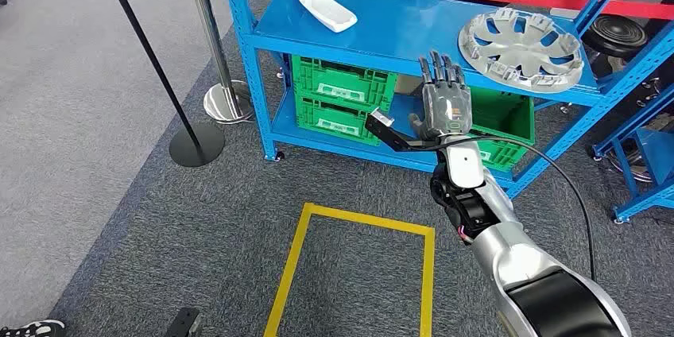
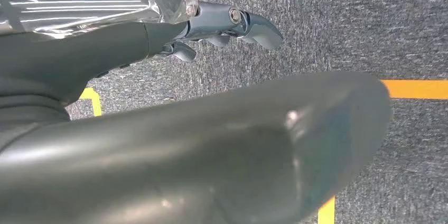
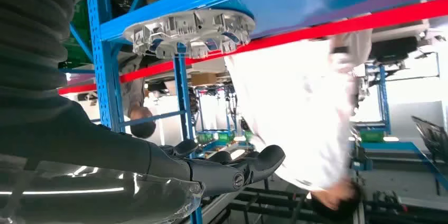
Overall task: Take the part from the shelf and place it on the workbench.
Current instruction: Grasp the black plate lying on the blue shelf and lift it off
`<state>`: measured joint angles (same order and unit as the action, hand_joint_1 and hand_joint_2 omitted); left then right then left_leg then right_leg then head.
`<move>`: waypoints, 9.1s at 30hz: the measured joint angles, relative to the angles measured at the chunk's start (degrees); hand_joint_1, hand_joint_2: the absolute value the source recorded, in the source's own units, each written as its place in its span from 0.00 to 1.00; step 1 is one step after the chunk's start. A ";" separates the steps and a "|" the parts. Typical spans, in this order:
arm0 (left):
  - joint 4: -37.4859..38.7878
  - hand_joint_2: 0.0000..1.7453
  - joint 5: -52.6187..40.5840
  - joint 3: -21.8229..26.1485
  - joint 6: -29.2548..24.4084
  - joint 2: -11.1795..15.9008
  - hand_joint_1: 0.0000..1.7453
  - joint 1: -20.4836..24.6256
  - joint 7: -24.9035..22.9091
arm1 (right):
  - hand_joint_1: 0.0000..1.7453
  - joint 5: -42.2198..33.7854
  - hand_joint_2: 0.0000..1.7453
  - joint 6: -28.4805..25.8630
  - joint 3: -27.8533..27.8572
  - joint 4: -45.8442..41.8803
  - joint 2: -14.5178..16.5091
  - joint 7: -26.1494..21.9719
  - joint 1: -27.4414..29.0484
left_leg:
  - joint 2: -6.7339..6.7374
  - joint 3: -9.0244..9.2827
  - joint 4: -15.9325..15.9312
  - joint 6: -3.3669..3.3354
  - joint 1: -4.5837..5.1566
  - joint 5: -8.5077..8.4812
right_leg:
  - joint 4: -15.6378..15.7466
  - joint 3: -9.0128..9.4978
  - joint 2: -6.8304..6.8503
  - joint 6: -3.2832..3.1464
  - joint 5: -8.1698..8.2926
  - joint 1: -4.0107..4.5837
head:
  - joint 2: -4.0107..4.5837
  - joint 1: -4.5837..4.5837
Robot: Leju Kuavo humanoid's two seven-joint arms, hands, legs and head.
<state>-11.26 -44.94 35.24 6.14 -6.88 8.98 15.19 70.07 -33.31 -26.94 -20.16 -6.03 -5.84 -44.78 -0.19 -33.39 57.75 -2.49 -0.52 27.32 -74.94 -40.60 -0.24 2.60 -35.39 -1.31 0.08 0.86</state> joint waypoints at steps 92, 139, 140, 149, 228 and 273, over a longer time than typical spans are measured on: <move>0.07 0.00 -4.85 -1.80 -0.83 -0.55 0.00 0.55 -3.02 | 0.00 -3.14 0.00 1.05 26.13 2.98 -16.98 2.54 14.57 | -1.25 1.18 -1.15 -0.28 0.42 -0.24 | 3.06 -1.17 -0.63 0.44 3.87 -0.21 | -0.01 -0.09; 0.07 0.00 -5.39 -1.76 -2.03 -0.33 0.00 0.21 -1.28 | 0.00 -0.22 1.00 -0.37 22.15 -1.32 -9.07 -13.57 15.11 | -0.13 0.57 -0.37 1.80 0.64 0.23 | 16.55 5.71 0.01 -1.11 10.09 -0.06 | 0.00 -0.21; 0.07 0.00 -5.39 -1.76 -2.03 -0.33 0.00 0.19 -1.30 | 0.00 -0.19 1.00 -0.33 21.79 -1.32 -8.77 -13.64 15.08 | -0.13 0.57 -0.37 1.80 0.64 0.23 | 16.55 5.71 0.02 -1.11 10.09 -0.06 | 0.00 -0.21; 0.06 0.00 -5.68 -1.76 -2.03 -0.30 0.00 0.14 -1.38 | 0.00 -0.11 1.00 -0.81 20.14 -1.32 -6.98 -13.70 15.16 | -0.13 0.45 -0.24 1.73 0.74 0.33 | 16.70 5.67 0.03 -0.99 10.16 -0.21 | -0.01 -0.22; 0.05 0.00 -7.78 -1.91 -0.76 -1.09 0.00 0.57 -2.01 | 0.00 -6.34 1.00 0.20 -2.19 -20.39 -3.10 -14.71 21.48 | -0.34 3.00 -1.45 0.85 1.24 1.80 | 17.02 5.80 -0.14 -1.98 10.21 0.57 | -0.01 -0.36; 0.17 0.00 -9.16 -3.01 -0.12 -0.83 0.00 1.19 -3.50 | 0.00 -5.41 1.00 0.19 -2.80 -26.05 -4.60 -11.56 26.95 | -0.04 -6.56 0.69 1.13 0.60 -4.77 | 16.76 15.39 -1.05 -0.25 1.70 -0.59 | -0.01 -0.54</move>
<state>-11.09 -54.10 32.23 6.02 -7.71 10.16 11.69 64.66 -33.12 -29.74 -46.22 -10.63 -17.40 -17.83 -0.23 -39.95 58.44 -1.37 0.08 22.55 -58.18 -25.21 -1.30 2.35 -33.69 -1.90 0.07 0.32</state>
